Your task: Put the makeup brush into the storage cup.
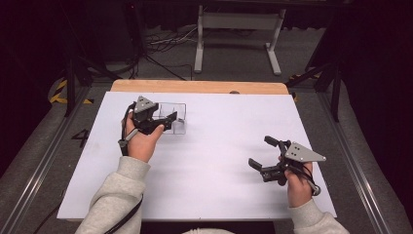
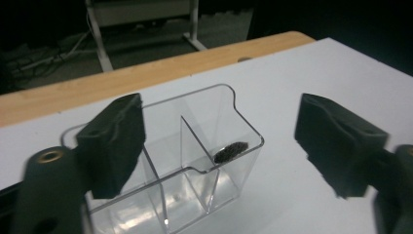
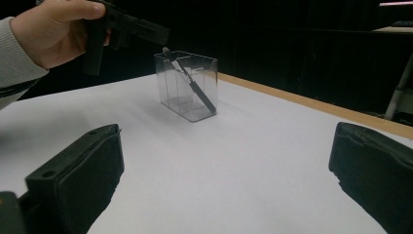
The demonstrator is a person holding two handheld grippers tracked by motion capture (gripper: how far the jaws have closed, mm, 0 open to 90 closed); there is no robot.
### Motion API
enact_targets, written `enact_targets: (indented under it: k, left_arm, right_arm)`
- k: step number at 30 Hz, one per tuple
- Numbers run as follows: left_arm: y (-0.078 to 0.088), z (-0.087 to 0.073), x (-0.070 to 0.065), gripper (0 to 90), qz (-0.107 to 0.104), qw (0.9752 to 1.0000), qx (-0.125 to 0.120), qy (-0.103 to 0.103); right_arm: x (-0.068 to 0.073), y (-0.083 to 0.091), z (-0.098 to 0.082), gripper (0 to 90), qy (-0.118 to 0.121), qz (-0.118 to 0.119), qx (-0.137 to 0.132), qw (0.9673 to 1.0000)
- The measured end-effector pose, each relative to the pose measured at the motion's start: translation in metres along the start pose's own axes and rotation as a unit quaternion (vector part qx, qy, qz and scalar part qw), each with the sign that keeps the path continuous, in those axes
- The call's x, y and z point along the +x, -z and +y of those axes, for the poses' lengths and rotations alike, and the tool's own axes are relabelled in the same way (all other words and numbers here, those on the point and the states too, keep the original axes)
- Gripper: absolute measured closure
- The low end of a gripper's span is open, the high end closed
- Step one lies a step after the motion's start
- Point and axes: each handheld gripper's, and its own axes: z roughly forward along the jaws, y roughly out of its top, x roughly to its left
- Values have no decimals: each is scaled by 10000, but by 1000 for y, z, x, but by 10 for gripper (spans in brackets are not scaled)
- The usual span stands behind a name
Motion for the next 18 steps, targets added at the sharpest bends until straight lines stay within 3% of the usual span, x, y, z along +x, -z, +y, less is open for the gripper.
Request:
enact_targets:
  k: [3,11,12,15,18]
  left_arm:
    - [13,1,-2,75,-61,9997,-248,-46]
    - [51,-2,-10,27,-203,9965,-691,-421]
    - [51,-2,-10,18,-203,9965,-691,-421]
    - [68,-10,-10,10,-246,9938,-998,-436]
    - [75,-15,-10,9,-327,9930,-1041,-448]
  right_arm:
    - [-2,0,2,0,2,-10,-25,10000]
    - [-7,3,7,0,74,-41,-40,10000]
    - [-7,3,7,0,74,-41,-40,10000]
    - [-9,6,9,0,93,-43,-40,9999]
    - [-10,7,9,0,95,-51,-26,9999]
